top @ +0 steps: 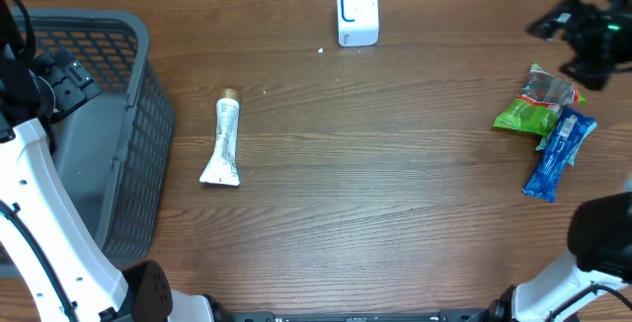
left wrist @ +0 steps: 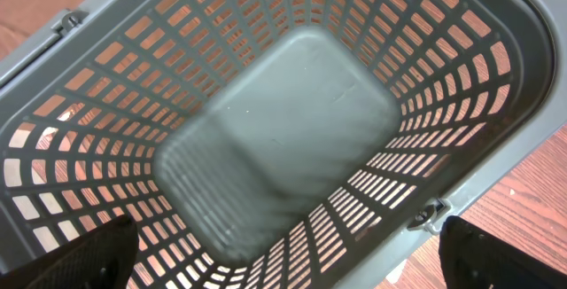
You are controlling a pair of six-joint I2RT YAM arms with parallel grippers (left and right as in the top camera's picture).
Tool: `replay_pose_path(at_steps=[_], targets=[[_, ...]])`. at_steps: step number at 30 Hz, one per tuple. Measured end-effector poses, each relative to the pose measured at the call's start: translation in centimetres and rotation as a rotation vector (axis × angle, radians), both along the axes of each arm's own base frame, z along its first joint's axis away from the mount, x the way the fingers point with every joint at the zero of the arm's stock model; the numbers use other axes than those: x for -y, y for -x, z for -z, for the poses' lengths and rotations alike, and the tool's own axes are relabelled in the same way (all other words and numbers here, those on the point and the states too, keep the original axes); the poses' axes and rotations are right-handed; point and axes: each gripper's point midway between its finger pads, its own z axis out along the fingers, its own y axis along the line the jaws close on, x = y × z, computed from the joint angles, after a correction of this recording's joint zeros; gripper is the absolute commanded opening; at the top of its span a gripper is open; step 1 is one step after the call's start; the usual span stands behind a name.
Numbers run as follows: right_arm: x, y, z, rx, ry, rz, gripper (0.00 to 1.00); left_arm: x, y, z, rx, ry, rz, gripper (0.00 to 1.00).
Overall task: Scan the item barcode
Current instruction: 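Reach the right gripper to the white tube and grasp it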
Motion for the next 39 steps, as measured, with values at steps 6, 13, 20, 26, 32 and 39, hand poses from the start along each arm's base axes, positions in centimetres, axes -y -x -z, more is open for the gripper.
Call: replay_pose_path(at_steps=[6, 13, 20, 26, 32, 39], targets=[[-13.7, -2.3, -0.5, 0.142, 0.029, -0.341, 0.97, 0.0, 0.0, 0.0, 0.0, 0.0, 0.0, 1.0], [-30.9, -0.4, 3.9, 0.195, 0.027, -0.707, 0.98, 0.0, 0.0, 0.0, 0.0, 0.0, 0.0, 1.0], [-42.0, 3.0, 10.8, 0.195, 0.019, -0.918, 0.98, 0.0, 0.0, 0.0, 0.0, 0.0, 0.0, 1.0], [-47.6, 3.9, 14.2, 0.237, 0.003, -0.939, 0.99, 0.0, 0.0, 0.0, 0.0, 0.0, 0.0, 1.0], [-50.9, 3.1, 16.1, 0.313, -0.029, -0.928, 0.98, 0.0, 0.0, 0.0, 0.0, 0.0, 0.0, 1.0], [-52.8, 4.3, 20.5, 0.297, 0.033, -0.93, 0.9, 0.0, 0.0, 0.0, 0.001, 0.0, 0.0, 0.99]])
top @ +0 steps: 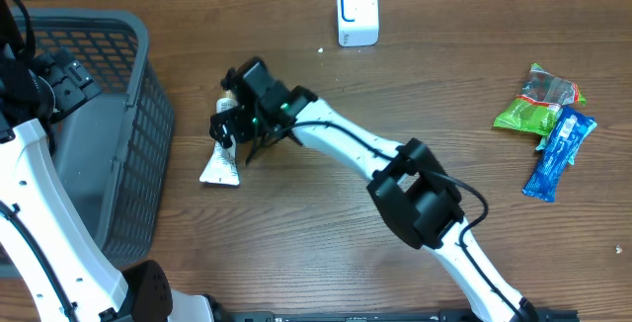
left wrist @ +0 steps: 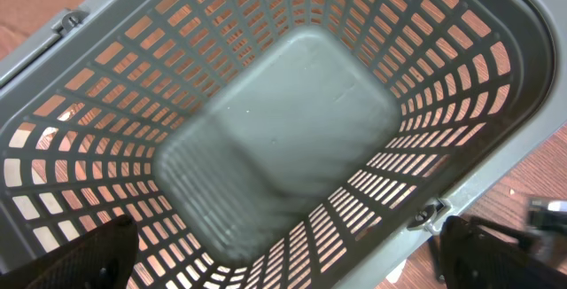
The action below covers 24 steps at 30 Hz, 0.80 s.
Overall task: Scan the item barcode
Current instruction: 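Reach the right gripper to the white tube and grasp it, then lift the white tube and carry it to the white scanner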
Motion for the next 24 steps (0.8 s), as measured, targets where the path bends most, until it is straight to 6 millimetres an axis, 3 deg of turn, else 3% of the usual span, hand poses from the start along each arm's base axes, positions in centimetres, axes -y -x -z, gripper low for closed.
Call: replay_pose_path(at_steps=[7, 14, 18, 24], targets=[[-1.0, 1.7, 2.0, 0.042, 0.086, 0.02, 0.53, 0.0, 0.0, 0.0, -0.001, 0.001, 0.0, 1.0], [1.6, 1.5, 3.3, 0.025, 0.209, 0.072, 0.28, 0.0, 0.0, 0.0, 0.0, 0.0, 0.0, 0.99], [4.8, 0.5, 3.3, -0.027, 0.28, 0.104, 0.21, 0.0, 0.0, 0.0, -0.001, 0.001, 0.0, 0.99], [13.5, -1.4, 2.8, -0.148, 0.436, 0.197, 0.22, 0.0, 0.0, 0.0, 0.0, 0.0, 0.0, 0.99]])
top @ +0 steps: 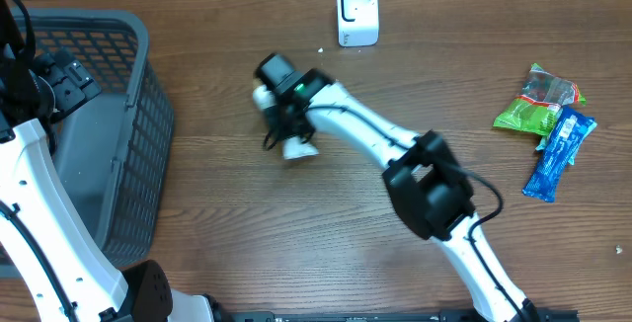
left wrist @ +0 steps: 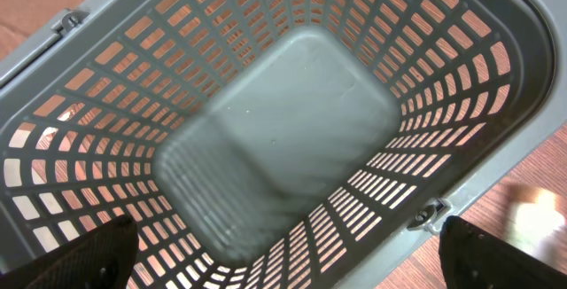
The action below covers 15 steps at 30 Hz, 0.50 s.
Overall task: Scan the item barcode
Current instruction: 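Lift the white tube and carry it to the white scanner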
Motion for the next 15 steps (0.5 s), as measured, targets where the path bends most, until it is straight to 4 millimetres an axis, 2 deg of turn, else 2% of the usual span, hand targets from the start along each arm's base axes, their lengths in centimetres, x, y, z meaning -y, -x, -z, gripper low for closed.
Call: replay_pose_path(at_steps=[3, 4, 7, 9, 11, 14, 15], targets=[[4.3, -0.5, 0.2, -0.068, 0.068, 0.068, 0.24, 0.0, 0.0, 0.0, -0.001, 0.0, 0.0, 1.0], [5.6, -0.6, 0.3, -0.092, 0.086, 0.089, 0.29, 0.0, 0.0, 0.0, -0.001, 0.0, 0.0, 1.0], [9.3, -0.8, 0.4, -0.162, 0.127, 0.153, 0.5, 0.0, 0.0, 0.0, 0.0, 0.0, 0.0, 1.0], [10.5, -0.9, 0.4, -0.195, 0.119, 0.169, 0.54, 0.0, 0.0, 0.0, 0.0, 0.0, 0.0, 1.0], [11.2, -0.8, 0.2, -0.232, 0.095, 0.172, 0.54, 0.0, 0.0, 0.0, -0.001, 0.0, 0.0, 1.0], [11.9, -0.7, -1.0, -0.292, 0.036, 0.182, 0.33, 0.0, 0.0, 0.0, -0.001, 0.0, 0.0, 0.99], [12.0, -0.9, -1.6, -0.299, 0.016, 0.187, 0.31, 0.0, 0.0, 0.0, 0.0, 0.0, 0.0, 1.0]])
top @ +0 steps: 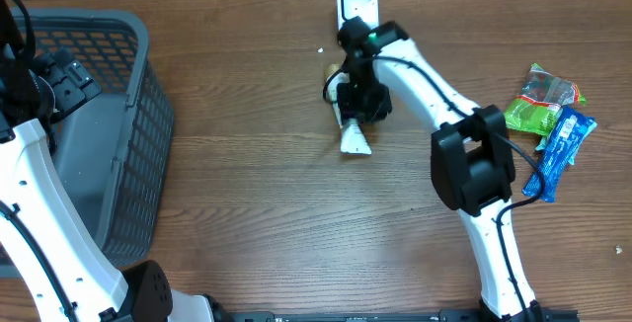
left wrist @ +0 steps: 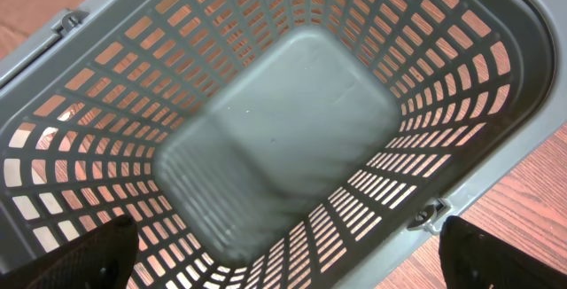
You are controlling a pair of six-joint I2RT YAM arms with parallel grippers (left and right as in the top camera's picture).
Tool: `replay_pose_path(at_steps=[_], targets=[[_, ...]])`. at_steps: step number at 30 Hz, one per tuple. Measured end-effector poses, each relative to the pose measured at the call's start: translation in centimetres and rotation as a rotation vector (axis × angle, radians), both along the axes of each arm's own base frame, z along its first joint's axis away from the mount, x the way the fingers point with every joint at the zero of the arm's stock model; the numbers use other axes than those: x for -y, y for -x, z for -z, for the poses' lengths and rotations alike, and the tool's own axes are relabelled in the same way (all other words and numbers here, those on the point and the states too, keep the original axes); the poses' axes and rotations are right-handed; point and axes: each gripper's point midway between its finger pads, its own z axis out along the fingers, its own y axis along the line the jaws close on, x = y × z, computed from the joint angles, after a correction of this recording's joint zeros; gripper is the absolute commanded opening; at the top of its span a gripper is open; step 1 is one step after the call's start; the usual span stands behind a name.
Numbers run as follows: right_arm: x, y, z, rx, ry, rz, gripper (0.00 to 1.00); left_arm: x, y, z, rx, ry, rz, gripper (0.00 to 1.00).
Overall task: Scan the item barcode
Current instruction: 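Lift the white tube and carry it to the white scanner, then hold and turn the white tube in front of the scanner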
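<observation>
My right gripper [top: 357, 100] is shut on the white tube [top: 355, 141], whose flat crimped end sticks out below the fingers. It holds the tube just in front of the white barcode scanner [top: 356, 8] at the back of the table. The tube's cap end is hidden under the gripper. My left gripper [left wrist: 291, 252] hangs open over the inside of the grey basket [left wrist: 292, 121]; its dark fingertips [left wrist: 93, 253] show at the lower corners with nothing between them.
The grey mesh basket [top: 138, 134] fills the table's left edge, with the left arm [top: 39, 164] over it. A green snack bag [top: 536, 105] and a blue packet [top: 559, 152] lie at the far right. The right arm [top: 474, 164] stretches across the right half.
My right gripper has moved right and toward the back with the tube, from the table's middle left to just in front of the scanner. The left gripper has not moved.
The tube first lay on the table beside the basket, with my right gripper far off at the right edge. Then the gripper was down on the tube. Then it held the tube further right, and now holds it before the scanner.
</observation>
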Motion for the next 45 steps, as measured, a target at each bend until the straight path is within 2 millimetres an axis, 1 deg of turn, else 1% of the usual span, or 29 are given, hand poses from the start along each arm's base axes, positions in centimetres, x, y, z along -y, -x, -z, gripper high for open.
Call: replay_pose_path(at_steps=[2, 4, 5, 6, 9, 11, 12, 14, 16, 18, 21, 24, 27, 29, 36, 45], targets=[[0.4, -0.9, -1.7, 0.006, -0.043, 0.028, 0.3, 0.0, 0.0, 0.0, 0.0, 0.0, 0.0, 1.0], [1.0, -2.3, -3.9, 0.038, -0.088, 0.058, 0.29, 0.0, 0.0, 0.0, 0.0, 0.0, 0.0, 1.0], [1.4, -3.5, -5.7, 0.079, -0.123, 0.075, 0.27, 0.0, 0.0, 0.0, 0.0, 0.0, 0.0, 0.99], [1.6, -3.8, -6.2, 0.092, -0.134, 0.081, 0.26, 0.0, 0.0, 0.0, 0.0, 0.0, 0.0, 0.99], [2.3, -5.8, -9.5, 0.192, -0.196, 0.087, 0.18, 0.0, 0.0, 0.0, 0.0, 0.0, 0.0, 0.99], [2.4, -6.2, -10.4, 0.223, -0.214, 0.08, 0.12, 0.0, 0.0, 0.0, 0.0, 0.0, 0.0, 1.0], [2.1, -6.3, -10.7, 0.235, -0.224, 0.075, 0.11, 0.0, 0.0, 0.0, 0.0, 0.0, 0.0, 0.99], [1.6, -6.5, -10.5, 0.245, -0.228, 0.065, 0.09, 0.0, 0.0, 0.0, 0.0, 0.0, 0.0, 1.0], [1.0, -6.4, -9.6, 0.248, -0.224, 0.047, 0.08, 0.0, 0.0, 0.0, 0.0, 0.0, 0.0, 1.0], [0.2, -6.0, -8.1, 0.235, -0.218, 0.028, 0.08, 0.0, 0.0, 0.0, 0.0, 0.0, 0.0, 1.0], [-0.5, -5.5, -6.1, 0.223, -0.201, 0.013, 0.07, 0.0, 0.0, 0.0, 0.0, 0.0, 0.0, 0.99], [-0.6, -5.2, -4.0, 0.217, -0.177, 0.013, 0.04, 0.0, 0.0, 0.0, 0.0, 0.0, 0.0, 1.0], [-0.2, -4.9, -2.6, 0.2, -0.156, 0.021, 0.04, 0.0, 0.0, 0.0, 0.0, 0.0, 0.0, 1.0], [0.0, -4.7, -2.2, 0.194, -0.141, 0.023, 0.04, 0.0, 0.0, 0.0, 0.0, 0.0, 0.0, 1.0], [0.1, -5.2, -2.1, 0.225, -0.121, 0.011, 0.04, 0.0, 0.0, 0.0, 0.0, 0.0, 0.0, 1.0], [2.4, -7.0, -1.7, 0.325, 0.048, 0.023, 0.04, 0.0, 0.0, 0.0, 0.0, 0.0, 0.0, 1.0]])
